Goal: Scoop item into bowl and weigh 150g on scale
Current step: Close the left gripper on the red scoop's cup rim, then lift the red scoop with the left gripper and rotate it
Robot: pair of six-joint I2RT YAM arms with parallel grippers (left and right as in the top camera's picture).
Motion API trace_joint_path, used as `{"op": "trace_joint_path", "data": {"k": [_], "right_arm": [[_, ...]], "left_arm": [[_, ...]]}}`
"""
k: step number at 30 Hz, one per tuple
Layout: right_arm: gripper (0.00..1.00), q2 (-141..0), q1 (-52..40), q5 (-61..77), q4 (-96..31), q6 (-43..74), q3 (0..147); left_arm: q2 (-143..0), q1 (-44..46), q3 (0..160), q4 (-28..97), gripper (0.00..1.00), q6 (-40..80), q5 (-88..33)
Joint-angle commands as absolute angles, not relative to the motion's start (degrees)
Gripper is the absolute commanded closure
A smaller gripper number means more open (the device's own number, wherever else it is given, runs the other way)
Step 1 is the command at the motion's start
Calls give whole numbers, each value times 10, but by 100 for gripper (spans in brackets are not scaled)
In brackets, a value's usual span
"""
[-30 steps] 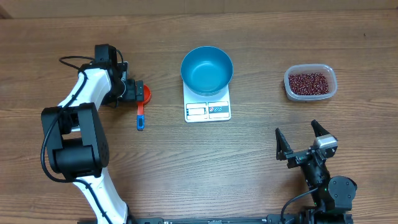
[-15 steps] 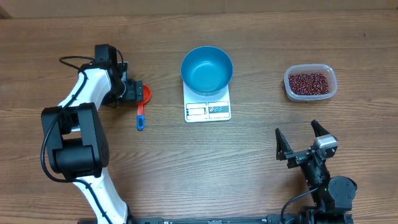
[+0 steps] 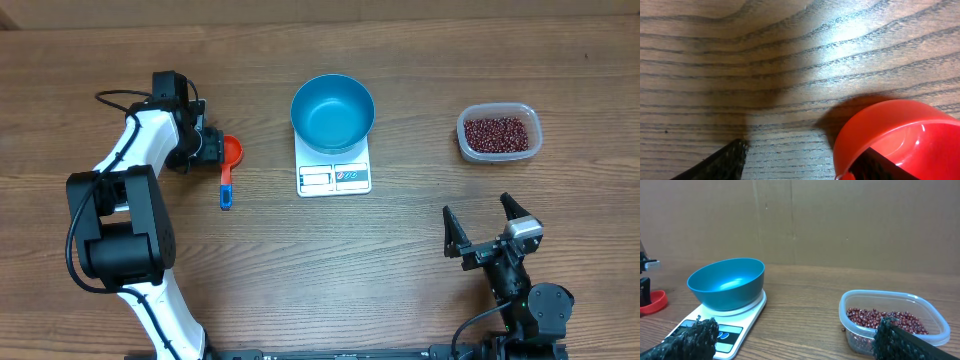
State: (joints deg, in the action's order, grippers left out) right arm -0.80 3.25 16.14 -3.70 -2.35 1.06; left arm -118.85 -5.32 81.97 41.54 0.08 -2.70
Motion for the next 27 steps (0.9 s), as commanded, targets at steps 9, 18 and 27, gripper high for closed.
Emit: {"op": "trace_joint_path", "data": {"k": [9, 18, 27], "right_arm": [[0, -2, 31, 166, -33, -33, 4], [0, -2, 31, 166, -33, -33, 4], [0, -2, 31, 166, -33, -33, 4]], "left_arm": [[-1195, -51, 816, 415, 49, 0, -26], [-1195, -51, 816, 415, 69, 0, -26], [-1195, -51, 816, 418, 96, 0, -28]]}}
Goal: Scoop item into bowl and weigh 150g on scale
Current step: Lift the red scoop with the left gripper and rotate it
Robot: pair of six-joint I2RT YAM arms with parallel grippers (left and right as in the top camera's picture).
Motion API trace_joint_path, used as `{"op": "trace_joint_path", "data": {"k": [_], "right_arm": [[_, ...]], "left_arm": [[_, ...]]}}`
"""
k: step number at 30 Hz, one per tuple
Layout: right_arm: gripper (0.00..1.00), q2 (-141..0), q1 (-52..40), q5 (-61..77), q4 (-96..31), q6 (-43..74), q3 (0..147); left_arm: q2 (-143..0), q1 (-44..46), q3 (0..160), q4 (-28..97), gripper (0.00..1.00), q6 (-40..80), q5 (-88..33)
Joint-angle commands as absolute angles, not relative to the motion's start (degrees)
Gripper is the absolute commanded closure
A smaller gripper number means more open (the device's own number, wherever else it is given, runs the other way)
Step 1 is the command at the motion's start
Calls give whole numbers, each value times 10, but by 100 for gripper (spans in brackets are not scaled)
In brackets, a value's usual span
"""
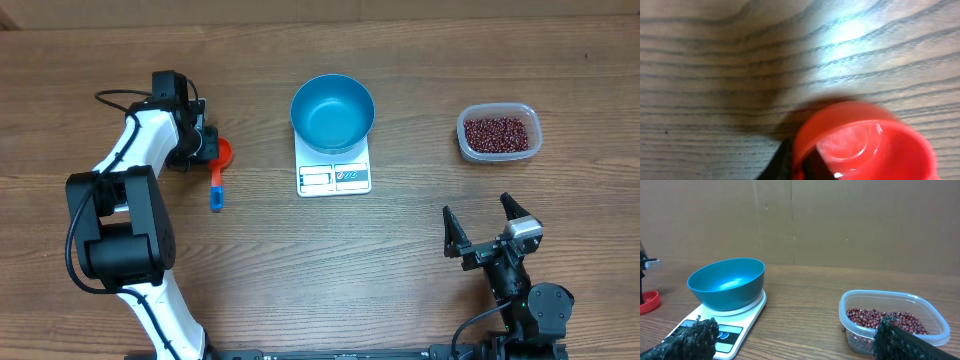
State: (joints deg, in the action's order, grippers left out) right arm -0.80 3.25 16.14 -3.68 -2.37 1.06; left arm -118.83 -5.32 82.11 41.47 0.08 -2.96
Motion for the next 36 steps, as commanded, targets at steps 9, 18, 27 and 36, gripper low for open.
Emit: {"op": "trace_joint_path", "data": {"k": [9, 18, 27, 36], "right_arm": [[0, -2, 31, 166, -33, -33, 4], [0, -2, 31, 166, -33, -33, 4], [0, -2, 31, 166, -33, -33, 4], [0, -2, 31, 166, -33, -33, 4]], "left_arm": [[-1195, -51, 816, 418, 96, 0, -30], [-1166, -51, 817, 427, 96, 0, -30], [-1077, -52, 819, 457, 96, 3, -30], [-971, -52, 819, 497, 96, 20, -30]]}}
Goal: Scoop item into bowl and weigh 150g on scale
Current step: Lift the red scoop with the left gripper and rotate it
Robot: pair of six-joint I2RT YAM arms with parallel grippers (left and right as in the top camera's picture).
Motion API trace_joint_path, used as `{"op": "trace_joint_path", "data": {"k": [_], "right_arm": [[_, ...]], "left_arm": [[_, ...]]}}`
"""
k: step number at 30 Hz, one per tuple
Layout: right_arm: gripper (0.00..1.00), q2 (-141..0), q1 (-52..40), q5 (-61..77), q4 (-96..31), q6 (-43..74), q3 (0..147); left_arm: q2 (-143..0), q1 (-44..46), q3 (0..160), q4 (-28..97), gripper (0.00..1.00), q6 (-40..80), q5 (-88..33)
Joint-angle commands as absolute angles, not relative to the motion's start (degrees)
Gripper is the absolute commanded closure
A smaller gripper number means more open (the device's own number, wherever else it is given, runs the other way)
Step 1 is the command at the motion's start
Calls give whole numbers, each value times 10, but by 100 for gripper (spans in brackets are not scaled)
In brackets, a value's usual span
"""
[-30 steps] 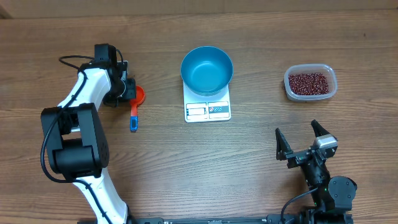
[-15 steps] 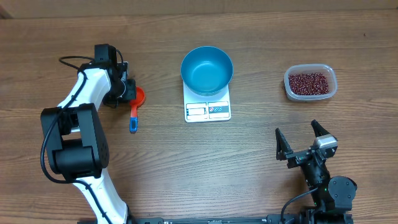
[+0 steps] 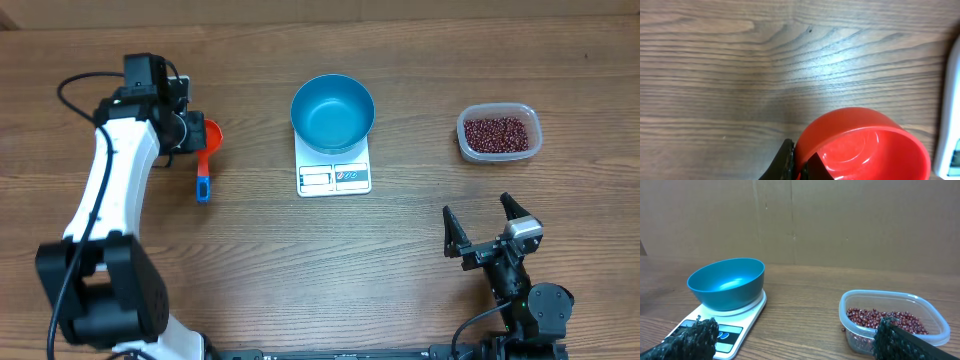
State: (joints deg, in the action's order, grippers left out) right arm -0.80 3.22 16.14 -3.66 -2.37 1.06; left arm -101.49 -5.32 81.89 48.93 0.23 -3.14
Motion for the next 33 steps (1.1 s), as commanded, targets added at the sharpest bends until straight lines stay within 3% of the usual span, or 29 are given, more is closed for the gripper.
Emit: {"op": "trace_joint_path", "data": {"k": [1, 33], "right_arm": [[0, -2, 31, 166, -33, -33, 4], [0, -2, 31, 166, -33, -33, 4]], "left_arm": [[-961, -52, 819, 500, 96, 24, -30], [-785, -52, 819, 648, 96, 69, -121]]}}
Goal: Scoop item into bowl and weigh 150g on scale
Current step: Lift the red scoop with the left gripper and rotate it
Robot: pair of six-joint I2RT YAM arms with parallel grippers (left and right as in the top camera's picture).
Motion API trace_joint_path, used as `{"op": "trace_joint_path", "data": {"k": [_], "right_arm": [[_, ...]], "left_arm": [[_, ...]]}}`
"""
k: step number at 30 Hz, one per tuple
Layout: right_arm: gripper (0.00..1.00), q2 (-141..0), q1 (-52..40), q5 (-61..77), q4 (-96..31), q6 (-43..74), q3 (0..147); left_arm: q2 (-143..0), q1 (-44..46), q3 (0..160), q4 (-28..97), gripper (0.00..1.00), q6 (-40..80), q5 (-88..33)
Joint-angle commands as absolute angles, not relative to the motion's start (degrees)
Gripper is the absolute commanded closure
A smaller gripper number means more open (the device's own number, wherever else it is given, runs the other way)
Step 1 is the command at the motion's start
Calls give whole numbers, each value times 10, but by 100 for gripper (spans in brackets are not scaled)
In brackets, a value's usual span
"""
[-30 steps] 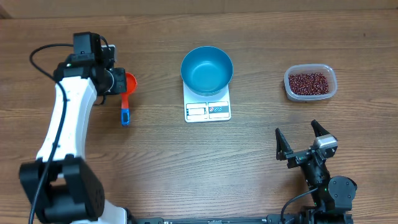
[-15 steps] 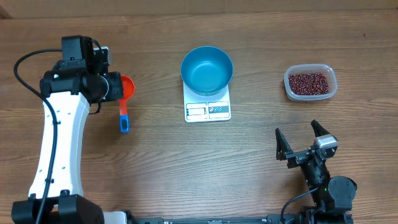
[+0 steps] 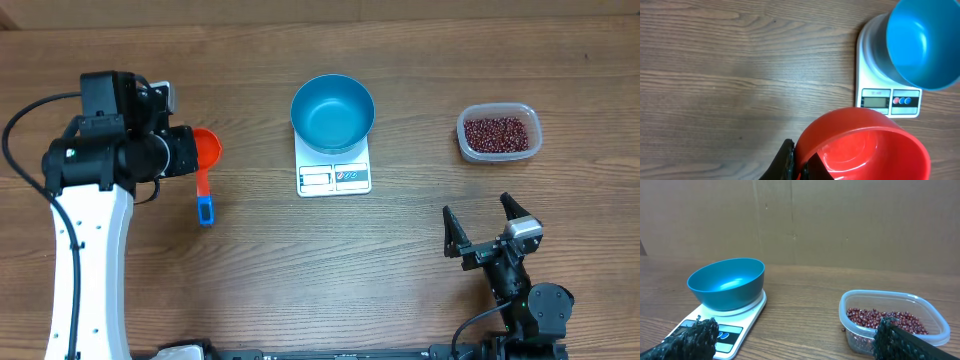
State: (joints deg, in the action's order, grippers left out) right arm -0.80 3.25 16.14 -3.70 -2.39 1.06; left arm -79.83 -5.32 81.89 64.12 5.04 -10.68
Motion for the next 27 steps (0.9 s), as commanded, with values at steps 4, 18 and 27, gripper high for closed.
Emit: {"op": "trace_joint_path", "data": {"k": [4, 18, 27], "right_arm": [[0, -2, 31, 166, -33, -33, 4], [0, -2, 31, 166, -33, -33, 4], [0, -2, 31, 166, -33, -33, 4]], "left_arm": [[-786, -52, 819, 656, 96, 88, -121], [-786, -52, 819, 655, 96, 169, -121], [-786, -52, 819, 652, 96, 168, -116]]}}
